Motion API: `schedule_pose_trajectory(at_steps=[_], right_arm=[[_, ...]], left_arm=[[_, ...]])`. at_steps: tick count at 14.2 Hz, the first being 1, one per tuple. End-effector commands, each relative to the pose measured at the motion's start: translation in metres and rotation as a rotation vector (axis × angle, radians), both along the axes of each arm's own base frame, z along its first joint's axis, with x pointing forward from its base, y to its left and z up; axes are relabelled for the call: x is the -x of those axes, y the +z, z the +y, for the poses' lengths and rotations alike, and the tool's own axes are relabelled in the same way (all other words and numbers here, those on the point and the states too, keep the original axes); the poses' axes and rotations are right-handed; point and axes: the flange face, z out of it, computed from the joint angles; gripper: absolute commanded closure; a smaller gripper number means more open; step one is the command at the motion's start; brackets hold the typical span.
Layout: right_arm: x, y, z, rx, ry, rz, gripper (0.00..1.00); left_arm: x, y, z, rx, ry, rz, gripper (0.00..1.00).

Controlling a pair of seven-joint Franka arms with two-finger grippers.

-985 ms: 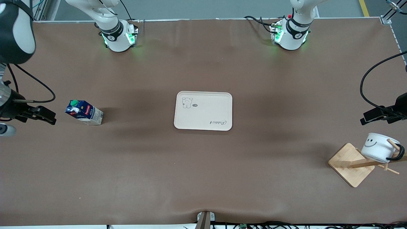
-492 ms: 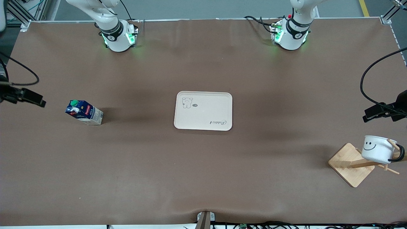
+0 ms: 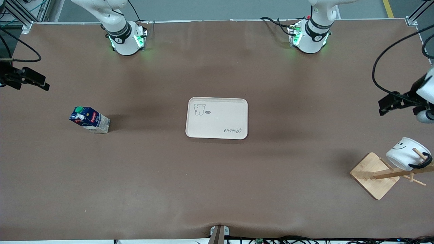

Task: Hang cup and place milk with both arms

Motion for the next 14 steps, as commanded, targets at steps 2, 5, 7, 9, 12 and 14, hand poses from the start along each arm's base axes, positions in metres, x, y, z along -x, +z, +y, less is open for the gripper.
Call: schedule_pose_trajectory(at_steps=[2, 5, 7, 9, 12, 14], right_arm=[[0.003, 0.02, -0.009, -0.015, -0.007, -0.065, 0.0], [0.003, 0.017, -0.01, -0.023, -0.006, -0.054, 0.0], [-0.001, 0.01, -0.004, -0.024, 0.006, -0.046, 0.0], [-0.003, 0.009, -0.004, -0.025, 0.008, -0.043, 0.0], [-0.005, 0.021, 0.037, -0.008, 0.077, -0.068, 0.0], [-0.005, 0.027, 0.04, -0.021, 0.08, -0.08, 0.0]], left_arm=[[0.036, 0.016, 0.001, 0.006, -0.006, -0.002, 0.0], [0.057, 0.031, -0.01, 0.01, -0.024, 0.021, 0.0], [0.073, 0.031, -0.016, 0.008, -0.033, 0.033, 0.0], [0.074, 0.033, -0.012, 0.01, -0.028, 0.035, 0.0], [0.075, 0.037, -0.013, 0.02, -0.027, 0.045, 0.0], [0.074, 0.036, -0.015, 0.036, -0.029, 0.047, 0.0]])
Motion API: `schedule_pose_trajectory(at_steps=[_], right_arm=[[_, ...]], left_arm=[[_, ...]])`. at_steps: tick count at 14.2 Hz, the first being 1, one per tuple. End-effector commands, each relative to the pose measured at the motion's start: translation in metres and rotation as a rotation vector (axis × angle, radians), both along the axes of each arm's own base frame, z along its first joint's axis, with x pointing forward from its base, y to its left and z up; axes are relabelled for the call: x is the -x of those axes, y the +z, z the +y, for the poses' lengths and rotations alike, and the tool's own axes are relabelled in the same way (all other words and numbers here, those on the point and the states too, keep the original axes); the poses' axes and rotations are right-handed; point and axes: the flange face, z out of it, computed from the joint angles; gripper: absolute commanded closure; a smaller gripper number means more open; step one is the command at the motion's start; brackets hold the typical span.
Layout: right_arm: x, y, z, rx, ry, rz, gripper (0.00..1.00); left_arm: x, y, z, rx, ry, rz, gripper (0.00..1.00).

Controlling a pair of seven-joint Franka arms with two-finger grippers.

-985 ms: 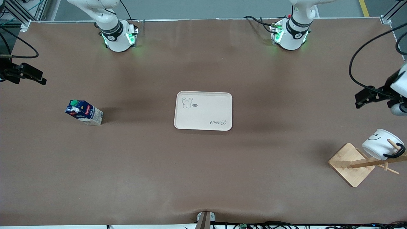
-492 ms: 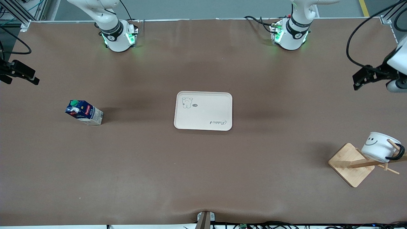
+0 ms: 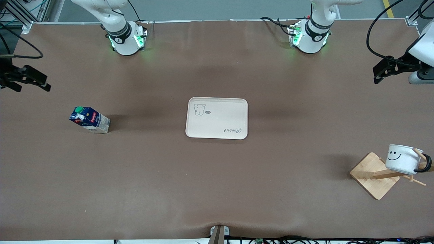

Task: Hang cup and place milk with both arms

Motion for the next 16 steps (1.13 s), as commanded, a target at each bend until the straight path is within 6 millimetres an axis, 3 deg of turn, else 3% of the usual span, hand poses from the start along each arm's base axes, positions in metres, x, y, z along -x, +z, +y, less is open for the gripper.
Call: schedule_pose_trajectory(at_steps=[1, 3, 6, 16], right_arm=[[0.002, 0.013, 0.01, -0.013, 0.012, -0.016, 0.0], [0.003, 0.017, 0.009, -0.013, -0.02, -0.018, 0.0], [0.011, 0.013, -0.009, -0.009, -0.075, 0.038, 0.0], [0.011, 0.02, -0.01, 0.003, -0.115, 0.038, 0.0]], left_arm=[[0.005, 0.002, -0.002, 0.044, -0.011, 0.012, 0.0], [0.005, 0.0, -0.006, 0.046, -0.017, 0.022, 0.0], [0.008, -0.001, -0.019, 0.043, -0.042, 0.035, 0.0], [0.008, 0.0, -0.023, 0.052, -0.052, 0.028, 0.0]])
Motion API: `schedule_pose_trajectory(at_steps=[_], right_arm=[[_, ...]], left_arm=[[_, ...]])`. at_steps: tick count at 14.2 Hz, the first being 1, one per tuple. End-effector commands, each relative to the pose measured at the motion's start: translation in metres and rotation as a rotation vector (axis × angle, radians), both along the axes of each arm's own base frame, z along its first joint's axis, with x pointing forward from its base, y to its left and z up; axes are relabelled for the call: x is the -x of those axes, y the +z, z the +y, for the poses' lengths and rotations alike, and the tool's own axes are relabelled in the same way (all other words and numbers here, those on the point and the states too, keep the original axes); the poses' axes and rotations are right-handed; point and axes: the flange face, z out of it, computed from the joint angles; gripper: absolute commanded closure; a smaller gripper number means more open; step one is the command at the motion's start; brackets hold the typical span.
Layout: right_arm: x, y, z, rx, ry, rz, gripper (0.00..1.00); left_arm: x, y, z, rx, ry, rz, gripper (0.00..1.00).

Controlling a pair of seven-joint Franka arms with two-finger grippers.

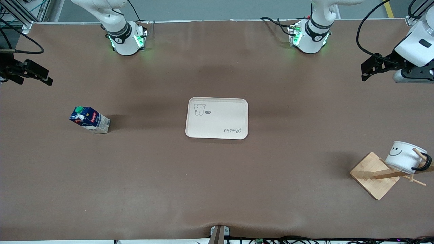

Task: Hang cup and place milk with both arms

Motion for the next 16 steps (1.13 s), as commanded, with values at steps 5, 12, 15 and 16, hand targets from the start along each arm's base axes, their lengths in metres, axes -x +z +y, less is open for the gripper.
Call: schedule_pose_trajectory(at_steps=[5, 12, 15, 16], right_arm=[[-0.005, 0.018, -0.007, 0.004, -0.027, -0.039, 0.0], [-0.004, 0.02, -0.008, 0.004, -0.028, -0.039, 0.0], [-0.002, 0.023, -0.007, 0.005, -0.025, -0.04, 0.0], [-0.002, 0.023, -0.007, 0.005, -0.025, -0.04, 0.0]], left_arm=[[-0.007, 0.005, -0.007, 0.043, -0.021, -0.006, 0.0], [-0.013, 0.006, -0.003, 0.049, -0.012, -0.009, 0.0], [-0.018, 0.002, -0.003, 0.049, -0.012, -0.003, 0.0], [-0.019, 0.0, -0.005, 0.047, -0.009, -0.002, 0.0]])
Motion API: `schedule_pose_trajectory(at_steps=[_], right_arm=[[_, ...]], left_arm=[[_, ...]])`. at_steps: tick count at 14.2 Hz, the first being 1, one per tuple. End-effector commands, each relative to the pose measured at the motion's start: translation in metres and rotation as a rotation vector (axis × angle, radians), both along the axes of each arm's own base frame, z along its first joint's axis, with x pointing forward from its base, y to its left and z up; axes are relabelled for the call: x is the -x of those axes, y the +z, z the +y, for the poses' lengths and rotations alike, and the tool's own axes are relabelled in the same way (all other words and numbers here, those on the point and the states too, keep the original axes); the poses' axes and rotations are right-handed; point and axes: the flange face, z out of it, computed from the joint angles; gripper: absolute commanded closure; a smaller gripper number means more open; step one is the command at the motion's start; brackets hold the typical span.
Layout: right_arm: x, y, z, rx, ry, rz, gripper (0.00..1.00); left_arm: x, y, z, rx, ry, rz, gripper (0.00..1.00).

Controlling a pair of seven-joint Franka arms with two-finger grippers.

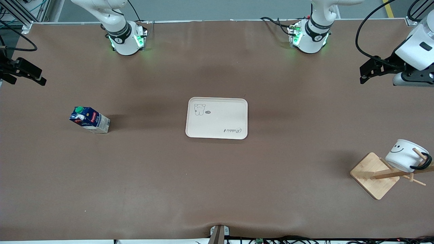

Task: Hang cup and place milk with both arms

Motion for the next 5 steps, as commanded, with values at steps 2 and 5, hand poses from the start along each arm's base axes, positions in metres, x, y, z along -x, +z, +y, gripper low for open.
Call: schedule_pose_trajectory(at_steps=[2, 5], right_arm=[[-0.0007, 0.0065, -0.0033, 0.002, -0.015, -0.001, 0.0], [-0.0006, 0.0057, -0.0024, 0.0, -0.017, 0.002, 0.0]], left_arm=[[-0.0067, 0.0019, -0.0018, 0.024, -0.005, 0.0, 0.0], [-0.0066, 0.0039, -0.0016, 0.023, -0.012, -0.003, 0.0]])
